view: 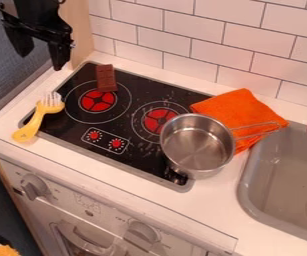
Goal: Move the brown object to the bottom center of the black burner
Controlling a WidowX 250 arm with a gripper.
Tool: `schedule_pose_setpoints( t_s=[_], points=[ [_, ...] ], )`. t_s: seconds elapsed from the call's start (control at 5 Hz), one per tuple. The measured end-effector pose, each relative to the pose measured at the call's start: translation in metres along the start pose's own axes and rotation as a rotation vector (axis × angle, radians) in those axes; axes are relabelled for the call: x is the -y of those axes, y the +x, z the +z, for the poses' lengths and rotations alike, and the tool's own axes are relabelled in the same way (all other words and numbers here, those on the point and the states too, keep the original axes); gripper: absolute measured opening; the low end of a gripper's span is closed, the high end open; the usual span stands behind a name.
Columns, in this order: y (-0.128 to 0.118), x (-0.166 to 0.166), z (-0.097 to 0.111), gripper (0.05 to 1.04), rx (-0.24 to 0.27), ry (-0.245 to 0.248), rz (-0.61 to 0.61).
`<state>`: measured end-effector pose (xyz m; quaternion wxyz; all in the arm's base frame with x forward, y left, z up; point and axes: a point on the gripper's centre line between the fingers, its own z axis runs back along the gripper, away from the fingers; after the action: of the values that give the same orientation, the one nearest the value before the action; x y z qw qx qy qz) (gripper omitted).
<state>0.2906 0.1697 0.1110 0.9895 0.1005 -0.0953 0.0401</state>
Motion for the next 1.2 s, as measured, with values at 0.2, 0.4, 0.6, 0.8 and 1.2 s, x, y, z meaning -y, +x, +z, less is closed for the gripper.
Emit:
schedule_pose_setpoints(
  t_s=[0.2,0.4,0.6,0.8,1.2],
  points=[
    [-0.002,0.004,-0.008,0.999,-0.027,-0.020,0.012],
    [0.015,0.014,-0.012,0.999,-0.079,-0.076,0.185],
    [0.024,0.024,-0.034,0.999,-0.138,-0.070,0.350],
    [0.039,0.034,-0.050,0.999,-0.175,-0.050,0.421],
    [0.071,0.051,-0.064,0.999,-0.116,-0.137,0.473]
  ],
)
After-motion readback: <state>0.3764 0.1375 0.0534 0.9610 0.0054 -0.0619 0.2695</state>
